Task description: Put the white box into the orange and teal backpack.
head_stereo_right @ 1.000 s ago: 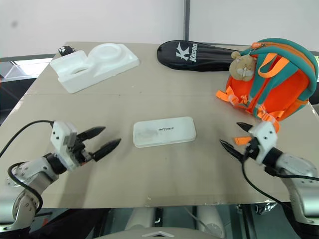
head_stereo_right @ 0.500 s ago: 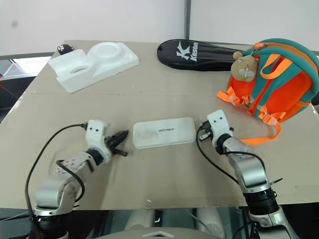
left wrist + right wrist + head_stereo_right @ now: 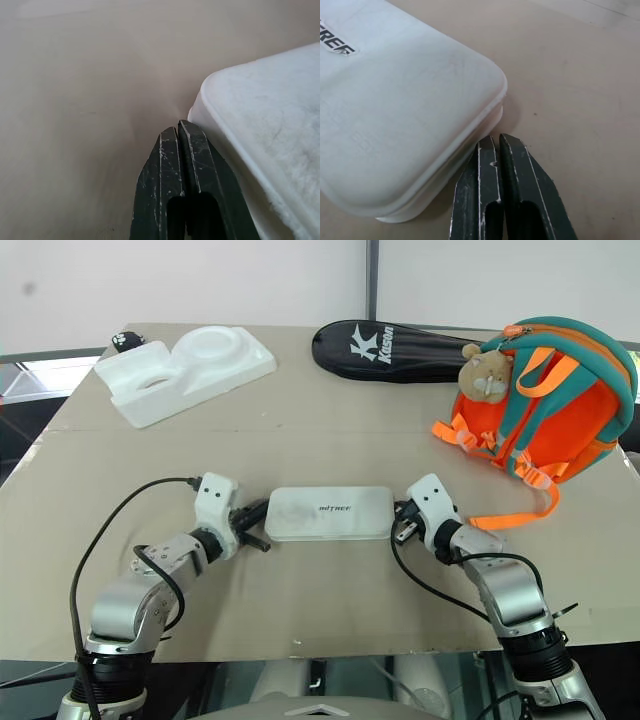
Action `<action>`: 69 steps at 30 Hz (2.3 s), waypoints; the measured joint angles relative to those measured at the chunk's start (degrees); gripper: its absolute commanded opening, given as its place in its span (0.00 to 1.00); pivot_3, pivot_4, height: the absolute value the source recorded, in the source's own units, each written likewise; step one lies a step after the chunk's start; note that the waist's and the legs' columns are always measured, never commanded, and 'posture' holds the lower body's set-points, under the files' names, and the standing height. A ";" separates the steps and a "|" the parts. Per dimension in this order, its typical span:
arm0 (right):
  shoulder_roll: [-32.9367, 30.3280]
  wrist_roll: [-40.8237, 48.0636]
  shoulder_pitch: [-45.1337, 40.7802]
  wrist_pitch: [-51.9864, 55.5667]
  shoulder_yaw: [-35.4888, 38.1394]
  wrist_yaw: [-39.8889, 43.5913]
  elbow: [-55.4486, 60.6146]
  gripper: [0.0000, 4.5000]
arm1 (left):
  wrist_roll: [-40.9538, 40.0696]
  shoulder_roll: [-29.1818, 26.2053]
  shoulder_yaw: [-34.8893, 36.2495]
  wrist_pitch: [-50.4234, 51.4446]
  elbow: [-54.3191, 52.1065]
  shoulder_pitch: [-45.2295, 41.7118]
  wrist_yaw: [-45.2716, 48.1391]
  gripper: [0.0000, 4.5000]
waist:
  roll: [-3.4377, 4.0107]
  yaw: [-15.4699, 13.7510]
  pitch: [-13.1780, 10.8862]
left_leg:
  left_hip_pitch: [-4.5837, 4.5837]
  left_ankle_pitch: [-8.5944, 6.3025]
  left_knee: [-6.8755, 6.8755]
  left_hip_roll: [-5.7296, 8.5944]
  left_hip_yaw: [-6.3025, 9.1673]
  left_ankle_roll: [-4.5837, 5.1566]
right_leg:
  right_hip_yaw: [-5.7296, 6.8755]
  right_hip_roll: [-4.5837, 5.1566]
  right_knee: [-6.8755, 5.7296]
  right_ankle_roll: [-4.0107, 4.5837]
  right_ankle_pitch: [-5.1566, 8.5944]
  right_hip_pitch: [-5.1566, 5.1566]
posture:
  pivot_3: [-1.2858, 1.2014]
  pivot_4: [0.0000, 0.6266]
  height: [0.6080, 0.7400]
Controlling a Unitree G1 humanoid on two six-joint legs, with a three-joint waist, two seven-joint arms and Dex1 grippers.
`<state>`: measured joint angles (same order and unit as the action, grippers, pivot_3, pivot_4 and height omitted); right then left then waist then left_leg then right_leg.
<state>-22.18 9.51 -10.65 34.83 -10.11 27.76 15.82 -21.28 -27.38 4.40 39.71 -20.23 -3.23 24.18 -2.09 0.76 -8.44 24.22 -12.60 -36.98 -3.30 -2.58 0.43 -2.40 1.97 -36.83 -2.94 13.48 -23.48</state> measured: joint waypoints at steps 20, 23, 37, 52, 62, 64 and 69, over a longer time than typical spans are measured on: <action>-2.59 -4.30 -4.43 -6.82 -2.77 4.57 -6.35 0.00 | -30.25 -17.40 11.26 41.27 25.71 -16.36 22.87 0.82 | -0.02 0.02 -0.04 | -0.15 0.00 0.08 0.00 -0.05 0.00 | 0.01 0.00 -0.04 -0.04 -0.01 0.03 | 0.52 0.24 1.00; -2.08 -5.40 -6.38 -8.27 -3.99 5.18 -8.56 0.00 | -30.13 -14.59 8.56 42.40 28.51 -20.47 22.86 0.82 | -0.08 0.39 -0.01 | -0.15 0.00 0.09 0.00 -0.08 -0.01 | -0.05 -0.01 -0.04 -0.12 -0.06 0.02 | 0.52 0.24 1.00; 3.45 -8.48 -9.78 -11.62 -4.67 4.39 -13.82 0.00 | -32.22 -6.39 9.04 46.03 29.93 -23.92 21.84 0.23 | -0.10 0.08 0.01 | -0.15 0.01 0.13 0.01 -0.03 -0.01 | -0.04 0.00 -0.09 -0.12 -0.07 0.02 | 0.52 0.24 1.00; -9.15 25.16 1.88 23.36 36.11 -0.68 23.06 0.99 | -34.41 2.90 17.35 40.68 19.25 -20.74 12.09 0.22 | -0.07 0.03 -0.03 | -0.07 0.01 0.07 0.02 -0.06 0.00 | -0.08 0.03 -0.04 -0.06 -0.03 0.00 | 0.52 0.24 1.00; -5.21 12.76 -20.73 20.03 30.24 -19.24 -3.08 0.94 | -34.21 3.92 16.48 36.09 18.98 -22.48 10.55 0.22 | -0.08 0.27 -0.03 | -0.06 0.01 0.11 0.08 -0.07 0.01 | -0.18 -0.02 -0.05 -0.13 -0.08 -0.04 | 0.52 0.24 1.00; -4.07 10.66 -22.75 16.04 27.80 -19.69 -8.10 0.79 | -34.16 3.74 16.43 35.59 18.95 -22.42 10.49 0.22 | -0.04 0.07 -0.06 | 0.14 0.01 0.15 0.08 -0.02 0.01 | -0.12 -0.02 -0.01 -0.15 -0.08 -0.19 | 0.52 0.24 1.00; -4.60 5.41 -24.44 7.01 24.56 -20.05 -14.10 0.24 | -34.18 3.53 17.20 33.80 18.34 -21.11 9.13 0.22 | -0.02 0.06 -0.07 | 0.57 0.01 0.13 0.08 -0.08 -0.03 | -0.12 0.05 0.12 -0.22 -0.05 -0.51 | 0.52 0.24 1.00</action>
<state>-26.78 14.92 -35.10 41.84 14.46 7.71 1.72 -55.46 -23.85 21.60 73.51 -1.89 -24.34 33.31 -2.10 0.82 -8.51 24.78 -12.58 -36.85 -3.21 -2.65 0.40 -2.52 2.03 -36.71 -3.16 13.43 -23.99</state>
